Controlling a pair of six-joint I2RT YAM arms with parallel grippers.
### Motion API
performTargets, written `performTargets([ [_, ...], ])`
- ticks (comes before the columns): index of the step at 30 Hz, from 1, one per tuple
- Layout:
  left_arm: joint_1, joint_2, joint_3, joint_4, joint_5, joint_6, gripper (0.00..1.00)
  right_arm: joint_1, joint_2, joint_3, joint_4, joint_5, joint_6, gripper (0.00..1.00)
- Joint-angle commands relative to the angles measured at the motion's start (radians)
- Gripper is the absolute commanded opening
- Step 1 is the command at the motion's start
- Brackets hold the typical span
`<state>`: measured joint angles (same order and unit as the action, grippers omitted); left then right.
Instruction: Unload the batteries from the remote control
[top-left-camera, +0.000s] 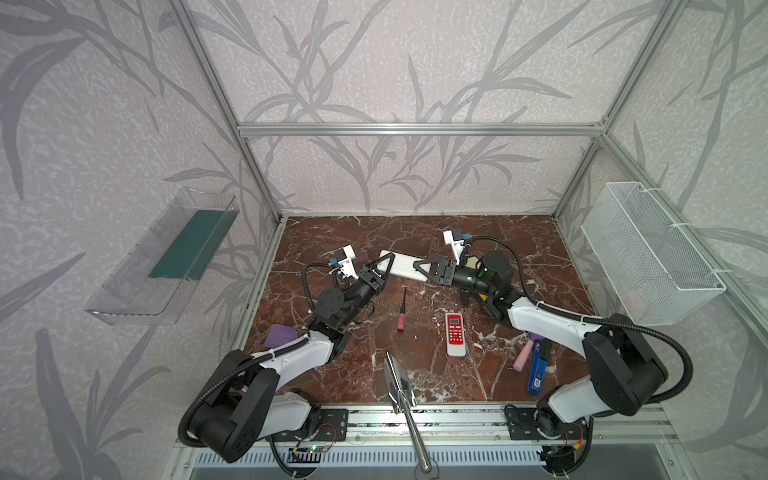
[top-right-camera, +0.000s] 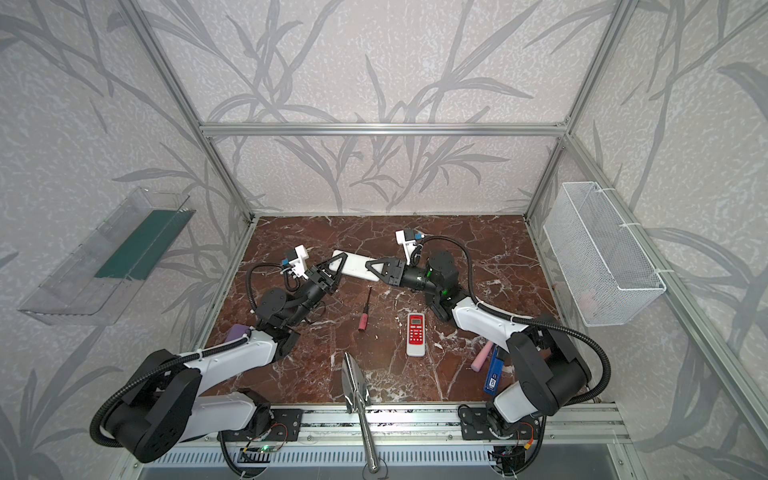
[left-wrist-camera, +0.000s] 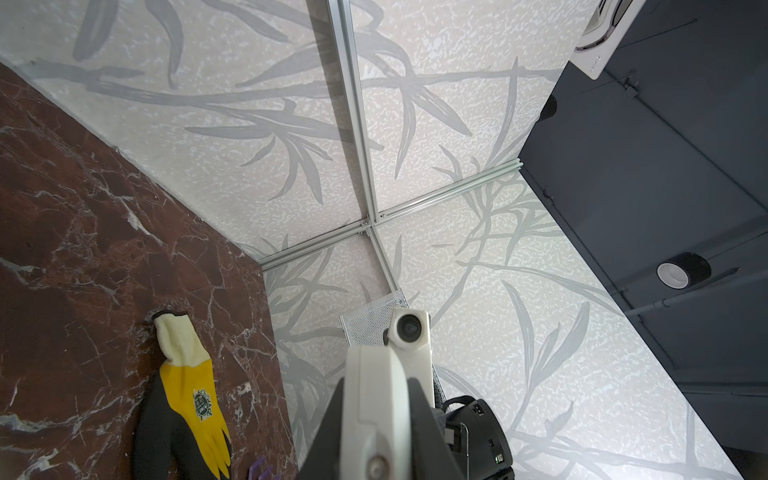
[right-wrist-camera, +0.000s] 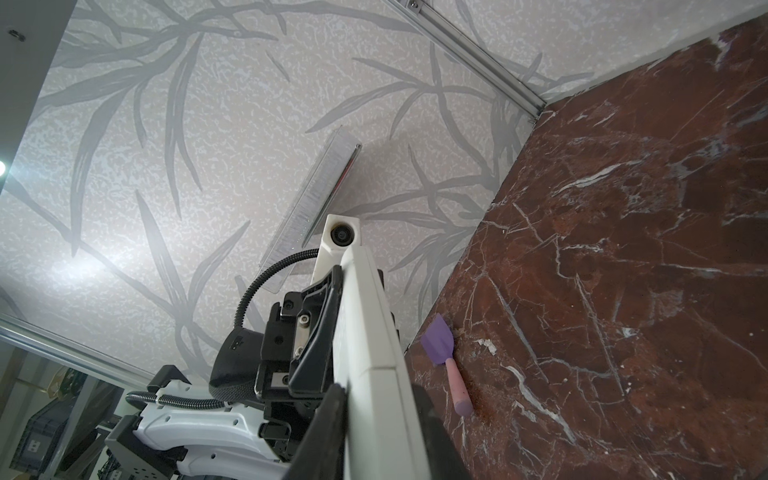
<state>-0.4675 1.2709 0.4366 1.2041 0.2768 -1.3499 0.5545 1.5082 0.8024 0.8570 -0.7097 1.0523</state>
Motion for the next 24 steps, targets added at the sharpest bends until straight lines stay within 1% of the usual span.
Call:
performTargets([
  [1, 0.028, -0.059, 0.025, 0.1, -0.03, -0.036, 0.0, -0.034, -0.023, -0.043, -0.047, -0.008, -0.04, 0.26],
  [9, 0.048, -0.082, 0.038, 0.088, -0.016, -0.056, 0.0, -0.051, -0.037, -0.054, -0.046, -0.051, -0.031, 0.27],
  [13, 0.055, -0.092, 0.037, 0.081, -0.013, -0.059, 0.0, -0.065, -0.057, -0.063, -0.087, -0.057, -0.045, 0.27],
  [15, 0.057, -0.098, 0.04, 0.07, -0.009, -0.057, 0.0, -0.067, -0.074, -0.056, -0.146, -0.054, -0.07, 0.27],
  [19, 0.056, -0.095, 0.05, 0.055, 0.005, -0.055, 0.0, -0.065, -0.08, -0.041, -0.171, -0.056, -0.081, 0.28],
  [21, 0.055, -0.085, 0.053, 0.062, 0.009, -0.061, 0.0, -0.063, -0.074, -0.029, -0.166, -0.062, -0.081, 0.3],
  [24, 0.055, -0.07, 0.052, 0.068, 0.007, -0.069, 0.0, -0.059, -0.071, -0.018, -0.168, -0.056, -0.085, 0.37],
])
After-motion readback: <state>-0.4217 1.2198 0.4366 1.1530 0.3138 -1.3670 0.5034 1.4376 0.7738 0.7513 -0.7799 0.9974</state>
